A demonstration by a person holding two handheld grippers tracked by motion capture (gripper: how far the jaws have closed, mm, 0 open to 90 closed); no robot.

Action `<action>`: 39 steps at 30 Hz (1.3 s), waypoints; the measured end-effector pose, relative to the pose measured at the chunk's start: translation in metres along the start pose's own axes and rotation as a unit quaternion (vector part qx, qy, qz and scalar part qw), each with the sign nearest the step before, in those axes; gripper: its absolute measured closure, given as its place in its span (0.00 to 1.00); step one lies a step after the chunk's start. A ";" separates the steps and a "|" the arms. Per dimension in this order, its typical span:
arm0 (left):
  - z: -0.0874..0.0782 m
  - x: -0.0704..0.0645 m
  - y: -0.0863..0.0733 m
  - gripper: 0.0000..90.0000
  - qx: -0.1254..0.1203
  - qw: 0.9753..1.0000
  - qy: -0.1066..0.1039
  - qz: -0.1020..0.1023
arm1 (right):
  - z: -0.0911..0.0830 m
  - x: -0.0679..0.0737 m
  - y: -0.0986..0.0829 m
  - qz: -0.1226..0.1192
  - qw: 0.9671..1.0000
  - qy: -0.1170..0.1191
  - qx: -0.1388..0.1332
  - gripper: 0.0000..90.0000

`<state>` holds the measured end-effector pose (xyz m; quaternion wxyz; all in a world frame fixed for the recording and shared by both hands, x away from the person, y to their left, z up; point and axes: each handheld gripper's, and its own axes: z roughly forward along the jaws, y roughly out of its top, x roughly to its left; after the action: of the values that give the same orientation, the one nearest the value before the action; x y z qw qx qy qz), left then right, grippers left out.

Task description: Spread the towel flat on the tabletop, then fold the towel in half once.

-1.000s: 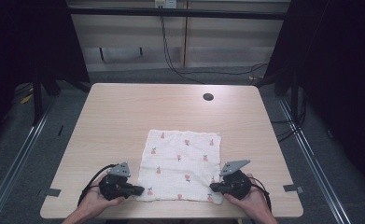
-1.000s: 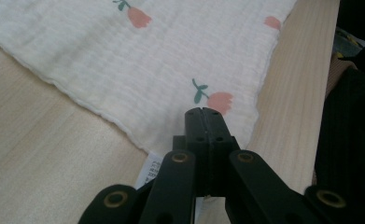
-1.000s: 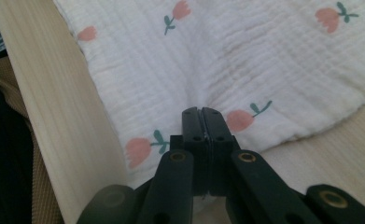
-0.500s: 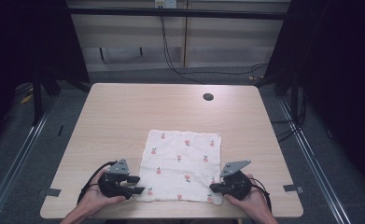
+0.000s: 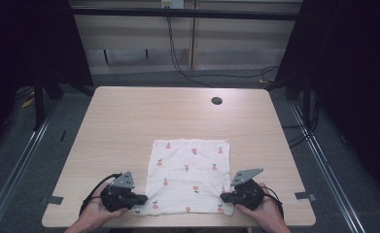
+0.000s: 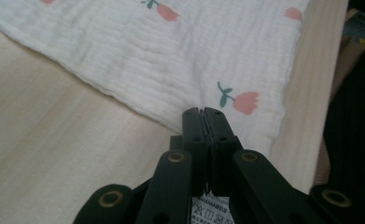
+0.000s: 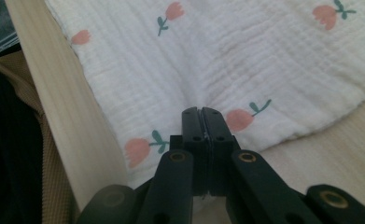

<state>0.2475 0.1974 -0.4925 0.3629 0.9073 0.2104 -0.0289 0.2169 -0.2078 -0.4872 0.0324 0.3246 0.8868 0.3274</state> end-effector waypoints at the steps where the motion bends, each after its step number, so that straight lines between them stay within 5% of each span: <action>1: 0.000 0.000 0.000 0.98 0.000 1.000 0.000 0.000 | 0.000 0.000 0.000 0.000 1.000 0.000 0.000 1.00; 8: -0.004 0.002 0.000 0.94 -0.009 1.000 -0.003 -0.013 | -0.002 0.004 -0.004 -0.008 1.000 0.002 -0.004 0.92; 11: -0.013 0.006 0.003 0.79 -0.042 0.999 -0.007 -0.030 | -0.008 -0.001 -0.002 0.008 1.000 -0.006 -0.029 0.78; 12: -0.017 0.011 0.006 0.69 -0.063 0.997 -0.003 -0.042 | -0.015 -0.007 0.001 0.020 0.998 -0.030 -0.051 0.72; 14: -0.018 0.016 0.009 0.67 -0.068 0.997 0.005 -0.046 | -0.017 -0.009 0.002 0.023 0.998 -0.031 -0.057 0.72; 19: -0.017 0.041 0.022 0.59 -0.077 0.994 0.042 -0.064 | -0.025 -0.038 0.020 0.038 0.994 -0.062 -0.085 0.71; 25: -0.018 0.067 0.038 0.68 -0.094 0.991 0.061 -0.076 | -0.020 -0.078 0.049 0.049 0.988 -0.091 -0.112 0.73; 29: -0.017 0.083 0.047 0.69 -0.107 0.987 0.082 -0.088 | -0.009 -0.105 0.061 0.059 0.989 -0.096 -0.094 0.75; 30: -0.016 0.088 0.050 0.69 -0.113 0.983 0.113 -0.090 | -0.007 -0.109 0.063 0.063 0.989 -0.101 -0.086 0.75; 31: -0.013 0.093 0.053 0.74 -0.118 0.983 0.102 -0.099 | 0.001 -0.124 0.068 0.074 0.989 -0.107 -0.073 0.76; 32: -0.011 0.096 0.056 0.74 -0.122 0.983 0.093 -0.102 | 0.001 -0.124 0.068 0.074 0.989 -0.107 -0.073 0.76; 33: -0.007 0.100 0.063 0.74 -0.122 0.982 0.107 -0.099 | 0.004 -0.129 0.069 0.074 0.988 -0.112 -0.071 0.76; 36: -0.001 0.111 0.073 0.73 -0.119 0.982 0.107 -0.102 | 0.012 -0.145 0.072 0.101 0.986 -0.110 -0.080 0.75; 39: 0.004 0.126 0.074 0.71 -0.112 0.982 0.096 -0.117 | 0.021 -0.151 0.074 0.098 0.986 -0.115 -0.068 0.74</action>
<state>0.3921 0.1922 -0.4737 0.4345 0.8285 0.3509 0.0402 0.3827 -0.2436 -0.4821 0.1238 0.4424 0.8169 0.3488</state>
